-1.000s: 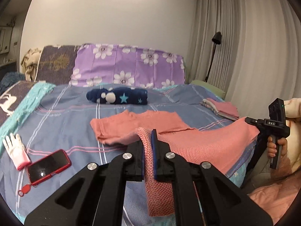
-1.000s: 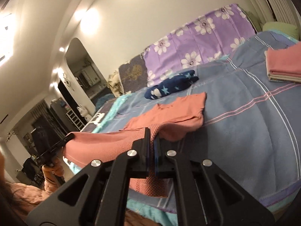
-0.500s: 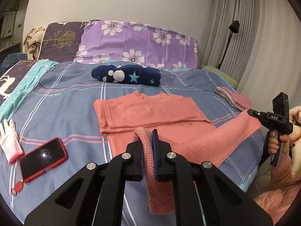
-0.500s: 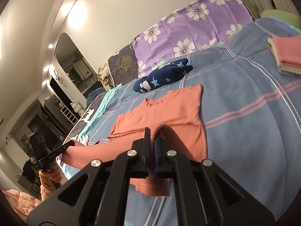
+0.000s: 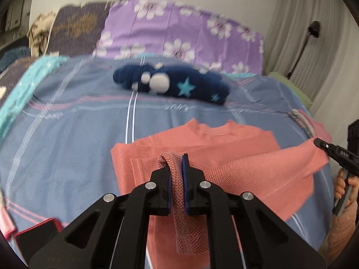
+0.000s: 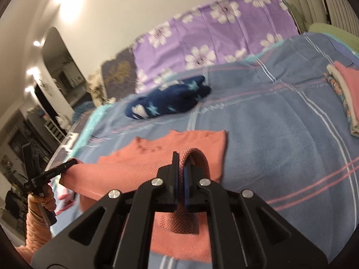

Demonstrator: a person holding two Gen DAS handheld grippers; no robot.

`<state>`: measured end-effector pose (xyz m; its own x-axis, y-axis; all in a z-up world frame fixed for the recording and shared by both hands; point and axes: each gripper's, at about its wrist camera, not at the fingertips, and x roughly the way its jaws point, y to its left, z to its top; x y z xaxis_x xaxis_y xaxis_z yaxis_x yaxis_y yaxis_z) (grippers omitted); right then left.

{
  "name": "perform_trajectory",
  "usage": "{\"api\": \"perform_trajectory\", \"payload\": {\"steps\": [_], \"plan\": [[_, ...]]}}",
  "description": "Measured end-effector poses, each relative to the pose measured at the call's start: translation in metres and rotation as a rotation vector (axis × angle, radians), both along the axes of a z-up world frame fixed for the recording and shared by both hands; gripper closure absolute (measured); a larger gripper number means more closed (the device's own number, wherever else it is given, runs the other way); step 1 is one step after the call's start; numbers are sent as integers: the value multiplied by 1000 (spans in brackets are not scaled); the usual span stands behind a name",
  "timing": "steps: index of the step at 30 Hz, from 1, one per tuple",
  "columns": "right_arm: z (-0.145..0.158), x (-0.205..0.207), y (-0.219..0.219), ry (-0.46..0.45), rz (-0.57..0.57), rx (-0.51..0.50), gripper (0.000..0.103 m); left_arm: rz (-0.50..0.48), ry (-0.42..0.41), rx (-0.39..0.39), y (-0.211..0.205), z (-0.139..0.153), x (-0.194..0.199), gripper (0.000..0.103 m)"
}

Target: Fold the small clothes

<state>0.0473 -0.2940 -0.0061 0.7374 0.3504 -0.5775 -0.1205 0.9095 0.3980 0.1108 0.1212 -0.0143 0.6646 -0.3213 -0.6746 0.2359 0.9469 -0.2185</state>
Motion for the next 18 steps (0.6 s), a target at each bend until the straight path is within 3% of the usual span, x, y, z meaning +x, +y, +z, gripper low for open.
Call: {"api": "perform_trajectory", "payload": {"steps": [4,7,10,12,15,18], "plan": [[-44,38,-1,114,-17,-34,99,37,97,8,1,-43,30,94],[-68,46,-7,164,-1,-2,97,46,133,-11,5,-64,34,93],[-72,45,-13,162,20,40,94,46,113,-28,8,-63,27,84],[-67,40,-16,158,25,46,87,49,100,-34,10,-56,18,66],[-60,26,-16,145,45,17,79,13,76,-19,9,-48,0,65],[-58,12,-14,141,55,-33,78,-16,81,23,6,-48,-15,67]]}}
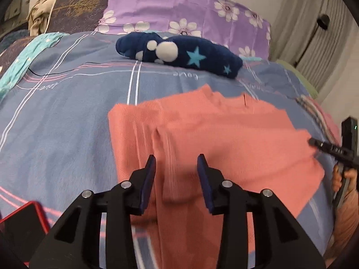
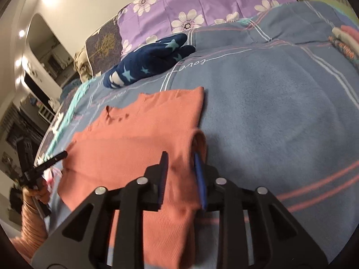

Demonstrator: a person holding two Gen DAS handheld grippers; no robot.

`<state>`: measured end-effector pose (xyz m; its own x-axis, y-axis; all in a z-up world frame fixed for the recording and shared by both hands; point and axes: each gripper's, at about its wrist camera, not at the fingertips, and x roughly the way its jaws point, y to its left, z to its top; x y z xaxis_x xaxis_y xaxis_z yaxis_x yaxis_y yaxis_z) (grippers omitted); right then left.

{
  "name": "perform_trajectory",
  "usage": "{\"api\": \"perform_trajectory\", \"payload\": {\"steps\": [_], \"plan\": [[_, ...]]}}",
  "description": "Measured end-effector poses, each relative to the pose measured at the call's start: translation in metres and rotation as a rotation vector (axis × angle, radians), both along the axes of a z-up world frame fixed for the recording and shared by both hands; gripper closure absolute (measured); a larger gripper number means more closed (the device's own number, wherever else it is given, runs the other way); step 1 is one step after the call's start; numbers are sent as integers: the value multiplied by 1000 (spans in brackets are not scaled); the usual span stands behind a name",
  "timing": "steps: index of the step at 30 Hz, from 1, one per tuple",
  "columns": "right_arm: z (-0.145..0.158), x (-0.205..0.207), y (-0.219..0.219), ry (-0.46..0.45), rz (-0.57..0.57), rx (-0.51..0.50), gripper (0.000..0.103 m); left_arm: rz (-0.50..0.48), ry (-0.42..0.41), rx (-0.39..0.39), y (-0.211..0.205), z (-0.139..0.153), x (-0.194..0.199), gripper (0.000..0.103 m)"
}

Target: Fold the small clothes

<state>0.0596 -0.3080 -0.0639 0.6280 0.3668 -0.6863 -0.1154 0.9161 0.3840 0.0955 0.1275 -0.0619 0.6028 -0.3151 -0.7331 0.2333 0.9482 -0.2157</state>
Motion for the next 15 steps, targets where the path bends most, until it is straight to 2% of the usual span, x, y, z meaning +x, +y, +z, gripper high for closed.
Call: {"api": "perform_trajectory", "payload": {"steps": [1,2,3,5,10,13,15], "plan": [[0,-4,0,3,3,-6,78,-10,10,10,-1,-2,-4,71],[0,-6,0,2,6,-10,84,-16,15,11,-1,-3,-5,86],[0,-7,1,-2,10,-12,94,-23,19,9,-1,-4,-6,94],[3,-7,2,-16,11,-13,97,-34,15,-2,-2,-3,-6,98],[23,-2,4,-74,15,69,98,-10,-41,-70,1,19,-8,98],[46,3,0,-126,30,148,98,0,-114,-142,6,52,-15,99],[61,15,-2,-156,18,166,98,9,-182,-156,6,78,-17,98]]}}
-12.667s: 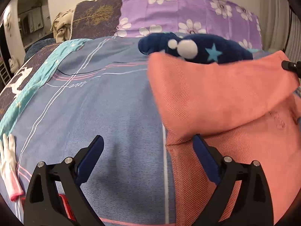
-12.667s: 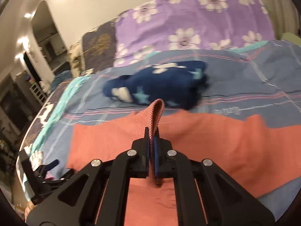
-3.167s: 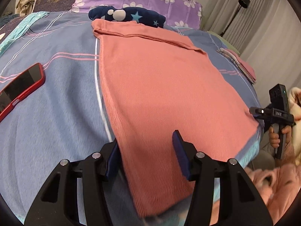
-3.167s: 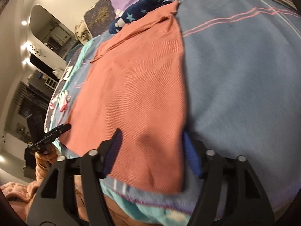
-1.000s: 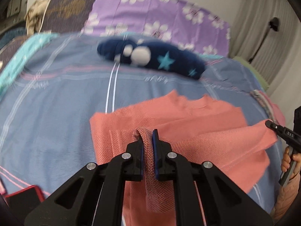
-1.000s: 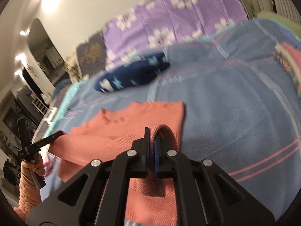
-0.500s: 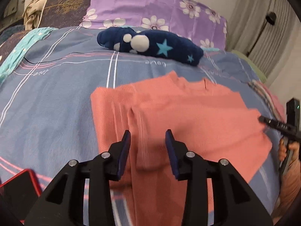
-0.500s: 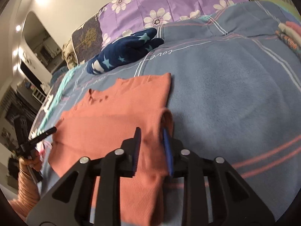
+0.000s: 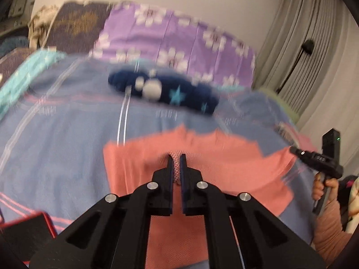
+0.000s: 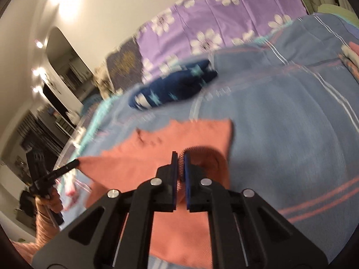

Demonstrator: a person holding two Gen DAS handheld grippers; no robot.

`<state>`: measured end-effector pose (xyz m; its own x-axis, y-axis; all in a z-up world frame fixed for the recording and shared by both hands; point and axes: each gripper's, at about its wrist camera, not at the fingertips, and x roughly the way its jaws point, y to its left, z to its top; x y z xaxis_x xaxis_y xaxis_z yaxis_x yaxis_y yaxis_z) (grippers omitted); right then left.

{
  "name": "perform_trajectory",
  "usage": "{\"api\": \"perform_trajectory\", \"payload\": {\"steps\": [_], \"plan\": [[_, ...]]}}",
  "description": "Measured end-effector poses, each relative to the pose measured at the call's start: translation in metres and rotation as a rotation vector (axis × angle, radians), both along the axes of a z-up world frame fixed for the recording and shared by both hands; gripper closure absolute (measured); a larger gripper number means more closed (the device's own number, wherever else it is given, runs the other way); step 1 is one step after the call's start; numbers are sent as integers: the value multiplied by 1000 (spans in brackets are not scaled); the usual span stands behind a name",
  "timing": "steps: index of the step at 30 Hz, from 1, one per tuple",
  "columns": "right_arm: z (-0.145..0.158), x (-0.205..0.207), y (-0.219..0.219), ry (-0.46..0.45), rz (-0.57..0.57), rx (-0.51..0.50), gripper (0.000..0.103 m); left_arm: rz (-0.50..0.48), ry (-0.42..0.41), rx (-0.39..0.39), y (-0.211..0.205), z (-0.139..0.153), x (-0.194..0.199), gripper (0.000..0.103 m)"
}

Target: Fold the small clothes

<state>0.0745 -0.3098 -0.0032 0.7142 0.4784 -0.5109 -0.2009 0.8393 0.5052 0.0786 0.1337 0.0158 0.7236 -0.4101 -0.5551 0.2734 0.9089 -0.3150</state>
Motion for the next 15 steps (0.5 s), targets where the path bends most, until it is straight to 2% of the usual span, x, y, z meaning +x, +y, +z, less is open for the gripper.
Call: {"api": "perform_trajectory", "payload": {"steps": [2,4,6,7,9,11,13,14,15], "plan": [[8,24,1,-3,-26,-5,98,11,-43,18,-3,17,10,98],[5,53,4,26,-51,-13,98,52,-33,57,-6,19,35,98],[-8,85,10,77,-59,-53,96,84,4,116,-10,4,66,97],[-17,98,12,106,-73,-76,92,104,44,159,-13,-12,86,96],[-36,112,10,157,-109,-111,86,128,112,182,-10,-38,109,84],[-47,112,6,177,-115,-96,83,156,192,152,1,-63,121,81],[-52,107,1,170,-103,-101,77,155,202,110,10,-71,118,69],[-52,103,-2,159,-101,-131,74,162,187,111,15,-73,113,59],[-52,101,-3,156,-101,-145,73,167,172,128,17,-72,109,57]]}}
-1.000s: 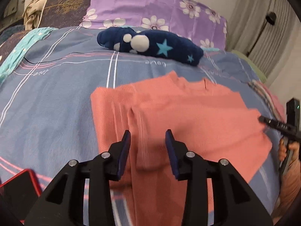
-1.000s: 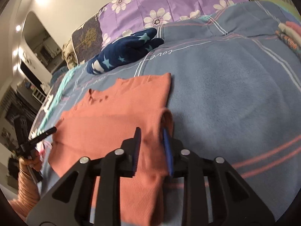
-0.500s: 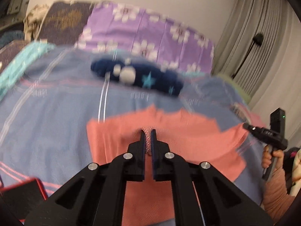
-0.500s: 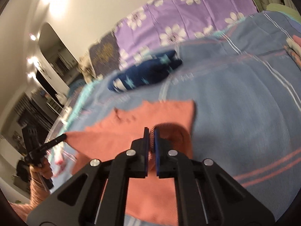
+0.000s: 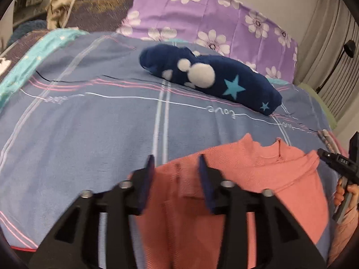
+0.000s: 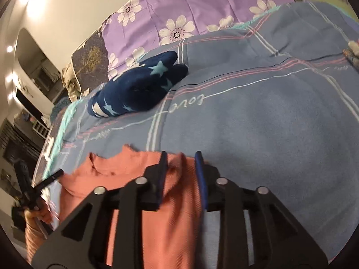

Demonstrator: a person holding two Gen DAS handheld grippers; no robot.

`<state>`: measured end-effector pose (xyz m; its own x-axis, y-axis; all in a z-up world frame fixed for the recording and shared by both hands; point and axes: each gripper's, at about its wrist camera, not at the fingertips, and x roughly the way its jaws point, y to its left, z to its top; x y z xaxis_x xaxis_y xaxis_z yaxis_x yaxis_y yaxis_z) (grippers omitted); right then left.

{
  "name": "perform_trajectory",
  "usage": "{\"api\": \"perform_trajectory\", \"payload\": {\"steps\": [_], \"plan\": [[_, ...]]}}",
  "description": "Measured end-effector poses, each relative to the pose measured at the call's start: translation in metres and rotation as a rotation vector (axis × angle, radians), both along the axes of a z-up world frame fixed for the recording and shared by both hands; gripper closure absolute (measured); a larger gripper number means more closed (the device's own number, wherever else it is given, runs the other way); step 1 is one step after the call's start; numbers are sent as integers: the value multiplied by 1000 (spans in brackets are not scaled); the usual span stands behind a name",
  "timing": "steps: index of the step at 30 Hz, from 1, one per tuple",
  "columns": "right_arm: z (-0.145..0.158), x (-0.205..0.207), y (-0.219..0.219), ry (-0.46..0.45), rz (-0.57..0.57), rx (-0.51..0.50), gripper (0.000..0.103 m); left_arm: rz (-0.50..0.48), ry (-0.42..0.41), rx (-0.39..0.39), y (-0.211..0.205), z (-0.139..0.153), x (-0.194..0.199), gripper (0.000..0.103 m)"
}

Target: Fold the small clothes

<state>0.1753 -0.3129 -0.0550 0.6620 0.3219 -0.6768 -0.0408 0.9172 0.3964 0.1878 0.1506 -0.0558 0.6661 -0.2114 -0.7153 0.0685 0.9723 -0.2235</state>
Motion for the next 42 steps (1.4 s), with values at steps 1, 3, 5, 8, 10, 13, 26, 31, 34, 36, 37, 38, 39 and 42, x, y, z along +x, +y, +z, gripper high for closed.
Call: {"api": "perform_trajectory", "payload": {"steps": [1,3,5,8,10,13,26,31,34,36,37,38,39,42], "plan": [[1,-2,-3,0,-5,-9,73,-6,-7,19,1,2,-4,57],[6,-8,-11,-10,-6,13,72,-29,-17,36,3,5,-13,57],[11,-13,-10,-29,11,-6,68,-63,-33,66,1,7,-23,57],[15,-22,5,-61,71,-146,58,-120,-59,174,-8,5,-42,43],[9,-28,23,-57,163,-269,46,-158,-71,272,-18,-2,-50,36],[-15,-35,51,5,335,-399,31,-207,-49,443,-40,-23,-48,34],[-4,41,36,-20,107,-264,53,-59,-64,331,-29,2,42,30],[-18,50,21,51,147,-71,60,-127,38,161,-23,-10,46,58],[-20,52,19,67,154,-13,87,-128,83,90,-22,-20,47,100],[-10,44,20,28,155,14,96,-120,26,78,-23,-10,38,100],[0,37,19,-11,157,34,96,-122,1,72,-23,-4,34,100],[9,32,18,-46,156,55,96,-124,-40,59,-22,7,27,100],[17,30,17,-71,153,69,96,-126,-67,51,-21,16,22,100],[32,28,16,-97,116,29,92,-122,-129,87,-23,36,20,100]]}}
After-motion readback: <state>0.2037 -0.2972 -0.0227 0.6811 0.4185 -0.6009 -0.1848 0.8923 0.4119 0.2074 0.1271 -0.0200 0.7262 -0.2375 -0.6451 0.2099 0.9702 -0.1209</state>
